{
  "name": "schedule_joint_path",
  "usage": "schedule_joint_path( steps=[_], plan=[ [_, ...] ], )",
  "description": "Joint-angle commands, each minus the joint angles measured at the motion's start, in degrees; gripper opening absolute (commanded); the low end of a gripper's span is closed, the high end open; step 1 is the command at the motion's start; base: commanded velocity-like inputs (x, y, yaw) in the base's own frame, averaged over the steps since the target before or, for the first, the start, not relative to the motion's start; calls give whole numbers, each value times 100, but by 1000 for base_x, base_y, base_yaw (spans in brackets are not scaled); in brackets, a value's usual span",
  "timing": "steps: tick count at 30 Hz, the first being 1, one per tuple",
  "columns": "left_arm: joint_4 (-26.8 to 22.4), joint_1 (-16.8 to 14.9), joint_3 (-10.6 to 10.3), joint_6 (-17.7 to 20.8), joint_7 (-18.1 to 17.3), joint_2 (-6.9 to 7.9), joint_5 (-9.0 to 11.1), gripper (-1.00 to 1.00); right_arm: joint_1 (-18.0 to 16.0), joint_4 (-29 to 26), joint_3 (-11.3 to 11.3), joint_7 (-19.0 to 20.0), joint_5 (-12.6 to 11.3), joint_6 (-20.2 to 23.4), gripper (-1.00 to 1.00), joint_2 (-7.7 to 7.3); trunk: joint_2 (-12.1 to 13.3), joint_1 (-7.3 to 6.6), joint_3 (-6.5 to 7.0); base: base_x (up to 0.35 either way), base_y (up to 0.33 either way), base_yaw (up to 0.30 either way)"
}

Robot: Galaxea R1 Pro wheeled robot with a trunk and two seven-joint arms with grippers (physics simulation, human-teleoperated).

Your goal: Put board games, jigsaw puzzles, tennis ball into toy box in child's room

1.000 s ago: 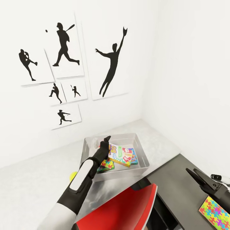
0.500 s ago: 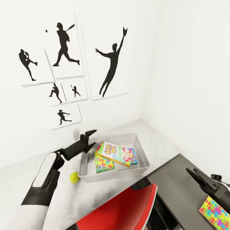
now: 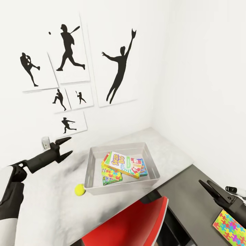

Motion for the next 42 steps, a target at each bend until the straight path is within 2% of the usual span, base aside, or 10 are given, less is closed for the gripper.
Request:
schedule_joint_path(
  steps=[1, 2, 4, 6, 8, 12, 15, 26, 33, 42],
  plan=[
    [-1, 15, 19, 41, 58, 118, 223, 100, -4, 0, -1, 0, -22, 35, 100, 0, -11, 4, -12, 0, 0, 0],
    [1, 70, 14, 70, 56, 320, 530, 100, -4, 0, -1, 0, -20, 35, 100, 1, -11, 4, -12, 0, 0, 0],
    [2, 155, -46, 88, 54, 514, 843, 100, -4, 0, -1, 0, -19, 35, 100, 2, -11, 4, -12, 0, 0, 0],
    [3, 310, -269, 109, 53, 905, 1382, 100, -4, 0, -1, 1, -18, 30, 100, 3, -11, 4, -7, 0, 0, 0],
    [4, 388, -447, 124, 52, 1211, 1626, 100, -4, -2, 0, 4, -17, 28, 100, 3, -11, 4, 3, 0, 0, 0],
    [23, 569, -766, 126, 52, 1616, 1803, 100, -4, -7, -1, 7, -17, 26, 100, 9, -11, 4, 33, 0, 0, 0],
    [48, 761, -924, 126, 49, 1811, 1854, 100, -4, -8, -1, 8, -17, 26, 100, 11, -11, 4, 59, 0, 0, 0],
    [424, 1484, -1027, 126, 43, 2048, 1851, 100, -4, -9, -1, 99, 10, 18, 100, 12, -11, 4, 159, 0, 0, 0],
    [949, 1612, -1038, 126, 37, 2119, 1621, 100, -4, -9, -1, 118, 17, 10, 100, 14, -11, 4, 224, 0, 0, 0],
    [1114, 1629, -986, 126, 43, 2122, 1345, 100, -4, -1, -1, 122, 25, 1, 100, 19, -11, 4, 307, 0, 0, 0]
  ],
)
